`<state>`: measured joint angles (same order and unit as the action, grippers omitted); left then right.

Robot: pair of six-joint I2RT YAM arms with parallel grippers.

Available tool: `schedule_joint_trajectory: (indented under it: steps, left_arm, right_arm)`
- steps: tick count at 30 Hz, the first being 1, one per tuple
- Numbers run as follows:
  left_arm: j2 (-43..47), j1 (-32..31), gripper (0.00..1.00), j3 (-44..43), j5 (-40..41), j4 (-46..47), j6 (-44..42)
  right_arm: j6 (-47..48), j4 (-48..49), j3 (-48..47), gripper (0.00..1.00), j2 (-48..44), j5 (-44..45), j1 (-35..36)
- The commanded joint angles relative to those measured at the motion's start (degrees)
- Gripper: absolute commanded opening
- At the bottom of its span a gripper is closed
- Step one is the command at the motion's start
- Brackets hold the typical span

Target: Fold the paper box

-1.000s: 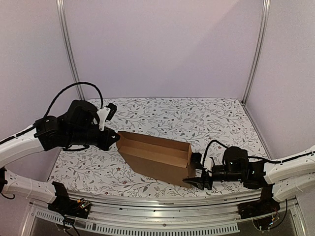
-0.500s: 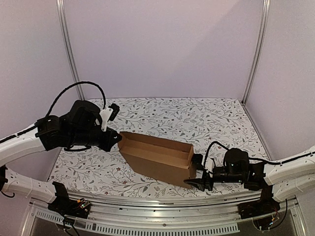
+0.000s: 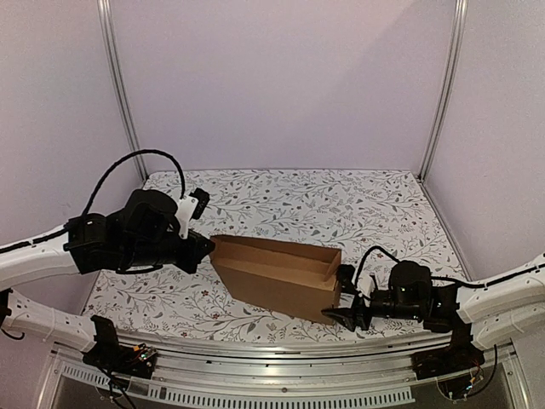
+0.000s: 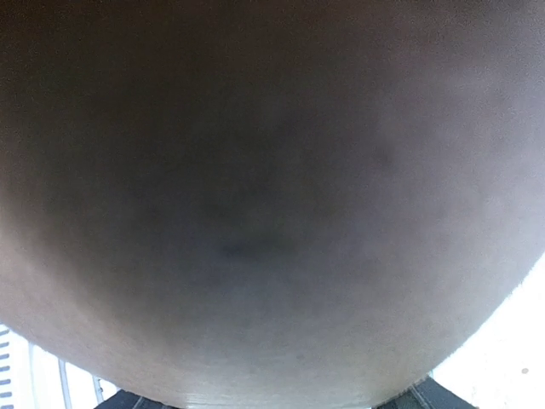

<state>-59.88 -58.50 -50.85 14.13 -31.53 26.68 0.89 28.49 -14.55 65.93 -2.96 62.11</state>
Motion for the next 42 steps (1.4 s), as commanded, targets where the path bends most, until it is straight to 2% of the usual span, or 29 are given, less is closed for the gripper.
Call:
schedule_joint_trajectory:
  steps: [1,9,11,12,20,26,30,34,39,42]
  left_arm:
    - [-1.59,-2.58,0.0,3.55,-3.97,-9.03,0.51]
    - [-2.24,-3.02,0.0,2.86,-3.05,-8.96,0.31]
    - [-2.93,-3.02,0.0,2.21,-2.33,-8.91,0.17]
    - [-3.31,-3.02,0.0,1.79,-2.08,-8.98,0.18]
    - [-7.64,-3.02,0.0,-1.45,0.64,-9.01,3.18]
    - [-10.31,-3.02,0.0,-2.45,1.49,-8.58,5.92]
    - [-11.3,-3.02,0.0,-2.76,2.48,-8.53,8.19]
    - [-11.49,-3.02,0.0,-2.51,3.6,-8.59,11.68]
    - [-11.03,-3.02,0.0,-2.19,5.46,-9.74,15.5]
    - [-10.5,-3.02,0.0,-2.02,5.99,-10.15,17.07]
  right_arm:
    - [-3.91,3.57,1.05,0.72,-1.28,4.83,-0.82]
    - [-4.65,3.85,1.09,0.78,-2.91,4.88,-1.19]
    - [-4.78,3.85,1.08,0.97,-3.59,4.87,-1.22]
    - [-4.77,3.79,1.06,0.99,-4.05,4.89,-1.27]
    - [-6.71,-0.94,1.06,0.99,-8.22,5.4,-1.34]
    - [-10.03,-12.91,-1.1,0.99,-16.72,7.03,-1.31]
    - [-17.0,-26.54,-5.33,0.99,-22.93,13.13,-1.32]
    - [-18.78,-37.68,-10.01,0.99,-27.68,11.39,-1.3]
    - [-21.26,-47.01,-18.58,0.99,-26.35,12.51,-1.32]
    - [-23.25,-49.19,-23.1,0.99,-24.26,14.06,-1.13]
